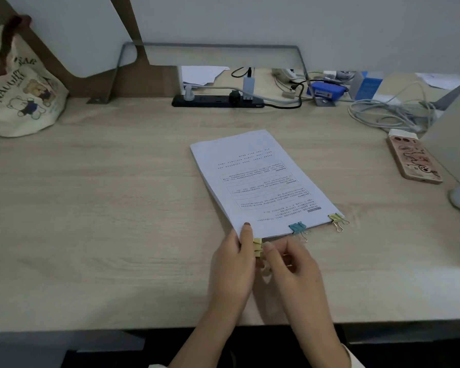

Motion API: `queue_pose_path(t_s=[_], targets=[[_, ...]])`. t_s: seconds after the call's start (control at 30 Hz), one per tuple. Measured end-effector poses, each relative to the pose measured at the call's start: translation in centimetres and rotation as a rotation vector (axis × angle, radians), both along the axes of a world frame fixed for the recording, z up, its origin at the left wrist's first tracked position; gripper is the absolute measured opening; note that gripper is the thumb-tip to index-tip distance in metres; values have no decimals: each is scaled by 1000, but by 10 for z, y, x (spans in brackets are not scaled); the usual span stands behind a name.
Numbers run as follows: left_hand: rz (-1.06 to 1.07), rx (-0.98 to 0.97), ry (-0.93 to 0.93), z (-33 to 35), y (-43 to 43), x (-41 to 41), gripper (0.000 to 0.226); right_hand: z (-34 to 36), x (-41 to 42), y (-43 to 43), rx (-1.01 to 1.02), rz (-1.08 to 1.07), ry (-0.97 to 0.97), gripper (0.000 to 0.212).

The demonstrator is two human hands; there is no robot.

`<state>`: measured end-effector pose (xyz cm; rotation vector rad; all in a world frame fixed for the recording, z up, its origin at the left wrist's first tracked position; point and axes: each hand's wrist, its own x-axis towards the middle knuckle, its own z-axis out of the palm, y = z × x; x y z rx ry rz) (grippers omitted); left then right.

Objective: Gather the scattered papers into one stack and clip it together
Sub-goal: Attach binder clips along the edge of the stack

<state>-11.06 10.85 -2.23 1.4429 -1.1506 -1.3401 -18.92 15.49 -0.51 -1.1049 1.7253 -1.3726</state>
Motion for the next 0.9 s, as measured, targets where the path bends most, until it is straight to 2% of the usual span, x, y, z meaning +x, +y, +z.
queue_pose_path(t_s=[0.13, 0.33, 0.43, 0.5, 0.83, 0.9], targets=[[6, -53, -25, 2, 0, -1, 42, -1, -1, -1, 60, 108, 10, 32], [13, -82, -45, -1, 0, -4, 39, 2, -9, -7, 204, 123, -174, 29], [20, -76, -33, -3, 0, -5, 36, 4, -12, -8, 285, 219, -188, 30], [24, -73, -44, -2, -1, -5, 34, 7, -13, -9, 270, 285, -178, 31], [43, -66, 11, -2, -1, -9, 33, 7, -16, -6, 243, 338, -50, 41], [41, -56, 24, -2, -2, -9, 34, 5, -16, -6, 226, 270, -136, 46]])
